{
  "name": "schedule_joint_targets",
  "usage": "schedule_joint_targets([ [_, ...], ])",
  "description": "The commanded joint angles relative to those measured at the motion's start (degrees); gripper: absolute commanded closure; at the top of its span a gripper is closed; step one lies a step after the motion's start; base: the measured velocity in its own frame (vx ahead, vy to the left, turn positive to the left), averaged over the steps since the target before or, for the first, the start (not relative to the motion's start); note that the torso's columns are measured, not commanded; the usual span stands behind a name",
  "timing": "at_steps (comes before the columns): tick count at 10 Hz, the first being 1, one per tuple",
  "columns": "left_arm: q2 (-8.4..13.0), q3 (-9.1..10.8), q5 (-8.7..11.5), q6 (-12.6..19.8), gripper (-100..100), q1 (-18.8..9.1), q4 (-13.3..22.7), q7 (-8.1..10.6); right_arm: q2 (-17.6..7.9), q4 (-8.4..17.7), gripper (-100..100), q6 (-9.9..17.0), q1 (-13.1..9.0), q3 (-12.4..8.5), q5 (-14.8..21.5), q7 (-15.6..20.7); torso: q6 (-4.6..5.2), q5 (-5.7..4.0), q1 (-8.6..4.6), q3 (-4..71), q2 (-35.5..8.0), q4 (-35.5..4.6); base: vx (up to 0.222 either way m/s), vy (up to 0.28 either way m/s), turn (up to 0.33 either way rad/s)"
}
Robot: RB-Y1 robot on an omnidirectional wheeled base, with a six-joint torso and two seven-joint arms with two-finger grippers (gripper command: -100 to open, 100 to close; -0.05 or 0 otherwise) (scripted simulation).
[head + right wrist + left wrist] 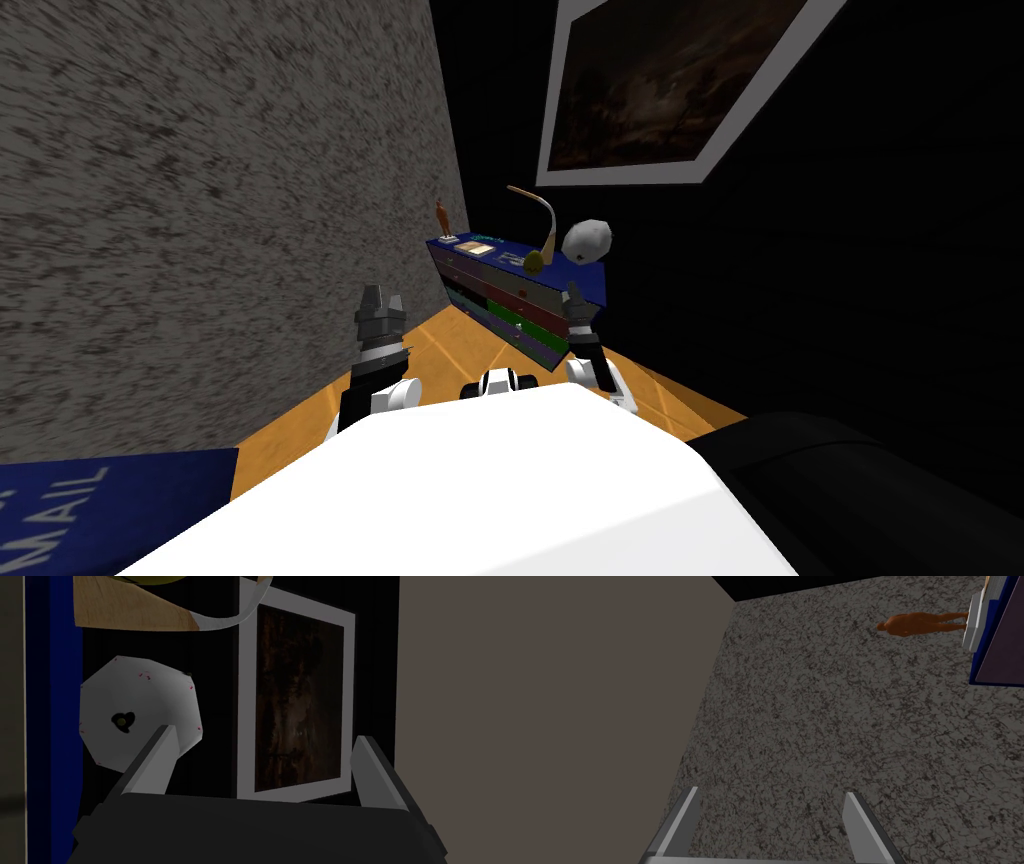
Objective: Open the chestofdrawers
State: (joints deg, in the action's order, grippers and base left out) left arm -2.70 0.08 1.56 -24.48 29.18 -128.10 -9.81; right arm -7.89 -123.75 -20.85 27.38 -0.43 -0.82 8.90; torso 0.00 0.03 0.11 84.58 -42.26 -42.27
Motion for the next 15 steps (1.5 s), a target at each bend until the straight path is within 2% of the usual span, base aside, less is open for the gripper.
schedule_joint_targets([
  [1, 0.0, 0.0, 0.0, 0.0, 0, 0.0, 0.0, 0.0, -3.5, 2.3, -100, -0.2, 1.1, -1.6, 1.1, 3.9, 0.0, -0.01, -0.06, 0.0, 0.0, 0.0, 0.083, 0.102, 0.007],
  [4, 0.0, 0.0, 0.0, 0.0, 0, 0.0, 0.0, 0.0, -6.4, 5.7, -100, -0.7, 2.6, -3.8, 2.7, 8.9, -0.01, -0.02, -0.05, 0.0, 0.0, 0.0, 0.098, 0.119, 0.009],
  [5, 0.0, 0.0, 0.0, 0.0, 0, 0.0, 0.0, 0.0, -6.4, 5.7, -100, -0.7, 2.6, -3.8, 2.7, 9.3, 0.0, -0.02, -0.09, 0.0, 0.0, 0.0, 0.075, 0.088, 0.0],
  [7, 0.0, 0.0, 0.0, 0.0, 0, 0.0, 0.0, 0.0, -8.0, 8.1, -100, -1.0, 3.6, -5.3, 4.0, 12.9, 0.0, -0.06, -0.19, -0.1, -0.1, 0.0, 0.065, 0.098, 0.01],
  [8, 0.0, 0.0, 0.0, 0.0, 0, 0.0, 0.0, 0.0, -8.0, 8.1, -100, -1.0, 3.6, -5.3, 4.0, 13.4, 0.0, -0.03, -0.08, 0.0, -0.1, 0.0, 0.062, 0.086, -0.002],
  [10, 0.0, 0.0, 0.0, 0.0, 0, 0.0, 0.0, 0.0, -9.4, 10.8, -100, -1.4, 4.8, -7.0, 5.3, 17.2, 0.0, -0.03, -0.1, 0.0, 0.0, 0.0, 0.075, 0.11, 0.012],
  [11, 0.0, 0.0, 0.0, 0.0, 0, 0.0, 0.0, 0.0, -9.4, 10.8, -100, -1.4, 4.8, -7.0, 5.3, 17.8, 0.0, -0.01, -0.02, 0.0, 0.0, 0.0, 0.066, 0.087, -0.003],
  [13, 0.0, 0.0, 0.0, 0.0, 0, 0.0, 0.0, 0.0, -10.9, 13.6, -100, -1.8, 6.0, -8.8, 6.7, 21.6, 0.0, -0.05, -0.14, 0.0, -0.1, 0.0, 0.073, 0.117, 0.013],
  [14, 0.0, 0.0, 0.0, 0.0, 0, 0.0, 0.0, 0.0, -10.9, 13.6, -100, -1.8, 6.0, -8.8, 6.7, 22.4, 0.0, 0.0, 0.0, 0.0, 0.0, 0.0, 0.085, 0.102, -0.002],
  [15, 0.0, 0.0, 0.0, 0.0, 0, 0.0, 0.0, 0.0, -11.7, 15.1, -100, -2.0, 6.6, -9.7, 7.5, 24.4, -0.01, -0.02, -0.13, 0.0, 0.0, 0.0, 0.074, 0.093, 0.014],
])
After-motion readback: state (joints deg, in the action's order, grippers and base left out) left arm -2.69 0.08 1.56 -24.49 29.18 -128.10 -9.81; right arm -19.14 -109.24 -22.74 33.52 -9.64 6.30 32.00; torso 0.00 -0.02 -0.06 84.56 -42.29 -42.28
